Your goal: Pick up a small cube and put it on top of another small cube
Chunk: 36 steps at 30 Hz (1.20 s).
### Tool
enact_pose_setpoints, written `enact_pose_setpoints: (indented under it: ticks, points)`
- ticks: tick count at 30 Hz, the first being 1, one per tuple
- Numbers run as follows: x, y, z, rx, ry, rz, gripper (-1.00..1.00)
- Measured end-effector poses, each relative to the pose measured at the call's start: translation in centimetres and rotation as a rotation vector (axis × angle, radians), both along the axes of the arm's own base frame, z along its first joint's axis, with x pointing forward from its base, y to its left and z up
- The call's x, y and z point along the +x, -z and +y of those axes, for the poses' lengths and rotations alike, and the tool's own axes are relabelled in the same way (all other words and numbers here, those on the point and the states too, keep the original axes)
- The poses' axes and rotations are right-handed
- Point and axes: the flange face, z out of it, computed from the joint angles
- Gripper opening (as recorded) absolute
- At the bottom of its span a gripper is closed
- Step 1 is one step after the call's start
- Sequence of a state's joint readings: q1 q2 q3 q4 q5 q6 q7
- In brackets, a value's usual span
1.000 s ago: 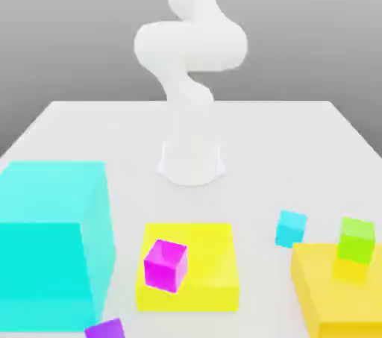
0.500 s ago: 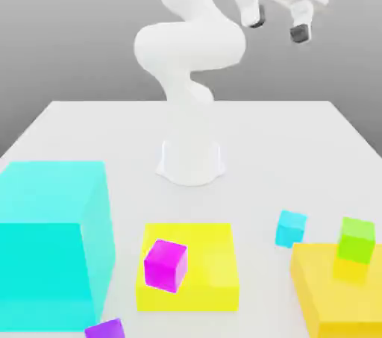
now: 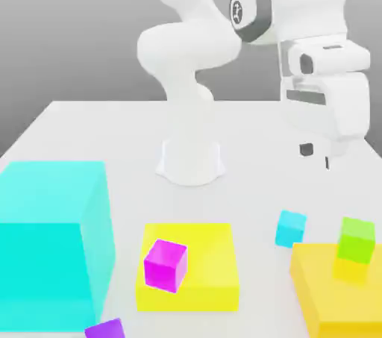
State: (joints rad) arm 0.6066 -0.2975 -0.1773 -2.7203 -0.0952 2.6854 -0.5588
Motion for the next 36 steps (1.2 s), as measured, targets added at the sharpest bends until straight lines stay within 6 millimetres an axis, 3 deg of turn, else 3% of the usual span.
enact_pose_setpoints:
  ticks: [7, 15, 23, 24, 31, 36]
  points:
    - [-4.2, 7.0, 2.1, -0.11, -0.395, 0.07, 0.0]
    - [-10.2, 13.9, 2.9, -0.205, -0.849, 0.153, 0.0]
    - [-10.7, 20.4, 2.8, -0.215, -0.896, 0.163, 0.0]
    - [-10.7, 21.0, 2.8, -0.215, -0.896, 0.163, -1.0]
    - [-10.7, 21.0, 2.8, -0.214, -0.896, 0.165, -1.0]
    - [-10.6, 17.4, 2.9, -0.213, -0.896, 0.165, -1.0]
